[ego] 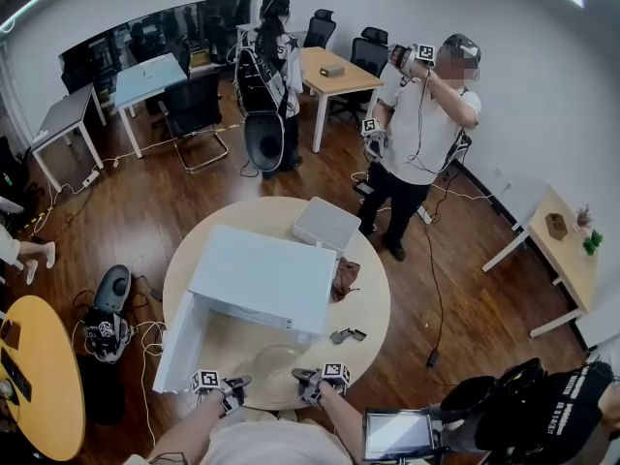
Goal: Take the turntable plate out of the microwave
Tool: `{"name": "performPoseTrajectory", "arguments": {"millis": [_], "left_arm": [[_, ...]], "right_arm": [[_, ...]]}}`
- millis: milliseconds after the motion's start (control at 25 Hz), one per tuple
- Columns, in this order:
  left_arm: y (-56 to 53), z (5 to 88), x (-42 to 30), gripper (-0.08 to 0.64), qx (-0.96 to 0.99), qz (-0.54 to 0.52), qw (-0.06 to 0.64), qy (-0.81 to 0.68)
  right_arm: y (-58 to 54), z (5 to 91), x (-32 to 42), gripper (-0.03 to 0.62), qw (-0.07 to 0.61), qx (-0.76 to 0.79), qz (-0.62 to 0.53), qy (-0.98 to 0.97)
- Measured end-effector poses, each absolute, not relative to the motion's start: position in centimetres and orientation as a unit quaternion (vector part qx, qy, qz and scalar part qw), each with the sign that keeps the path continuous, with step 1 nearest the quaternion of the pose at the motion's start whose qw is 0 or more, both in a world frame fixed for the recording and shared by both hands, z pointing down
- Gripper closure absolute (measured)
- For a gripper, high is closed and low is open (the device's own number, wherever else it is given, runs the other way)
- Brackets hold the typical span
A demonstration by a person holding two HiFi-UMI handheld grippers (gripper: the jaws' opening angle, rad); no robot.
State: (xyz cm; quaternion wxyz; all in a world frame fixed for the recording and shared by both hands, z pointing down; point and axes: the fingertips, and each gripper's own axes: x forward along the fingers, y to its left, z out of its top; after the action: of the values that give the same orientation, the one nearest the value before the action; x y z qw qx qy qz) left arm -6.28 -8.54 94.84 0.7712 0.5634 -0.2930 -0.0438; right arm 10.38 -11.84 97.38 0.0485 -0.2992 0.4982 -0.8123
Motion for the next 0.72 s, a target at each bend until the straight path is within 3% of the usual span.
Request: {"name": "performPoseTrajectory", "arguments": {"millis": [720], "left_arm": [[-8.50, 95.11, -6.47, 0.518, 0.564, -0.033, 0.774, -0.285]], "right_arm": [[-11.59, 97.78, 10.15, 0.565, 0.049, -0.299, -0.815, 0.493]]}}
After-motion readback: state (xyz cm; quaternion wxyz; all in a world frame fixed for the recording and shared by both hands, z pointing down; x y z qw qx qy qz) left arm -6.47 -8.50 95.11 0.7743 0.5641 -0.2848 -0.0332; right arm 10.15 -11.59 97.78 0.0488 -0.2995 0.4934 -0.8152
